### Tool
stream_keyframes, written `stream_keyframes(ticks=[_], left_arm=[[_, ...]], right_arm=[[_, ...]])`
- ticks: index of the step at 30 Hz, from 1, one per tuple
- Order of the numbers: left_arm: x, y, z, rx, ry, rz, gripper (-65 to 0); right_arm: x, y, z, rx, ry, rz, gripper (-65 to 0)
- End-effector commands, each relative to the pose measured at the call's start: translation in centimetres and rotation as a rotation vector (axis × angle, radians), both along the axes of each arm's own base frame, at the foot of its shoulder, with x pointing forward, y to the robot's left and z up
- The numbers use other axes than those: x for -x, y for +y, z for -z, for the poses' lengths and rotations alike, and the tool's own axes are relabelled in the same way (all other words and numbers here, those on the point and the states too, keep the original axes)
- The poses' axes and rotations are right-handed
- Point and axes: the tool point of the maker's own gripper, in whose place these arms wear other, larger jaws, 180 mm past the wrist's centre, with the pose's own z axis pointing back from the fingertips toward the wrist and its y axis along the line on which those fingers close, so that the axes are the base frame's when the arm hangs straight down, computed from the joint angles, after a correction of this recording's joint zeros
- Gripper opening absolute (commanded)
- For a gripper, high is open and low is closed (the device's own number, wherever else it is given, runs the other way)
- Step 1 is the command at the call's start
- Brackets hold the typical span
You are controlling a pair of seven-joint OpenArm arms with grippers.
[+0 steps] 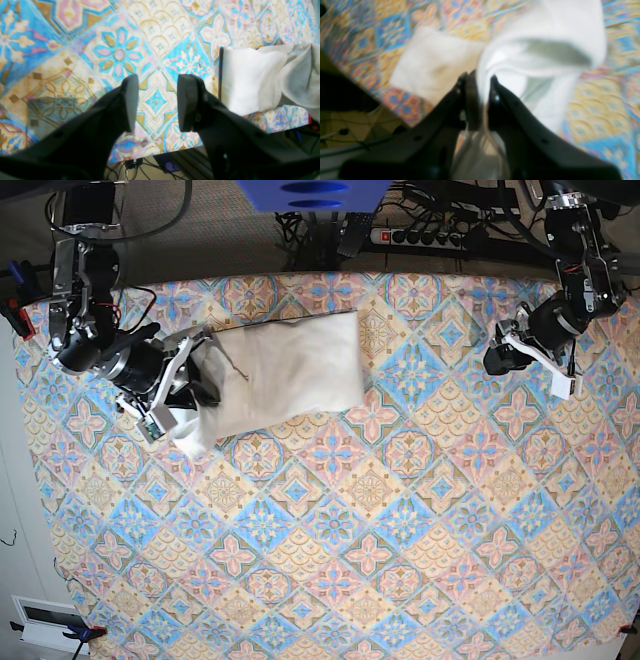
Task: Fold the T-shirt properly
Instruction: 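Fold the strip end over toward the middle with the right gripper, then fold the other strip end over with the left gripper toward the right gripper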
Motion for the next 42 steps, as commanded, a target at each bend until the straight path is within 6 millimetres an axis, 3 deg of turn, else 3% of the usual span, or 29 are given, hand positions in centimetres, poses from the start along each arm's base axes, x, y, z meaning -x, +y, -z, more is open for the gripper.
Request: stream_keyframes(ticks=[1, 13, 22, 27, 32, 34, 38, 42], left_arm=[[-0.9, 0.5, -1.1, -0.014, -0.042, 0.003, -41.3], [-0.4, 0.1, -0.4, 0.006, -0.024, -0.008, -41.4], [-0.5, 0.1, -0.4, 0.008, -0.028, -0.009, -41.4], [-0.5, 0.1, -0.4, 0.008, -0.028, -0.009, -41.4], [-0.6, 0.1, -0.5, 0.008, -0.029, -0.009, -41.3], [-0.6, 0.1, -0.5, 0.008, -0.029, -0.009, -41.3], [-0.6, 0.0, -0.4, 0.008, -0.029, -0.008, -41.3], [-0.5, -0.4, -0.5, 0.009, -0.028, 0.009, -41.3]], right_arm=[[-0.5, 1.0, -1.4, -0.042, -0.05, -0.017, -60.6], [1.9, 11.2, -1.6, -0.224, -0.01, -0.175, -60.5], [1.1, 15.8, 1.1, -0.003, -0.04, -0.357, -60.3], [0.7, 15.7, 3.7, 0.053, 0.02, -0.359, -51.0], [0.6, 15.7, 3.6, 0.052, 0.017, -0.36, -33.6], [0.3, 16.0, 2.1, 0.044, -0.034, -0.363, -29.8], [-0.5, 16.4, -2.5, 0.025, -0.177, -0.365, -29.8], [-1.6, 14.1, -2.6, 0.034, -0.18, -0.286, -32.2]])
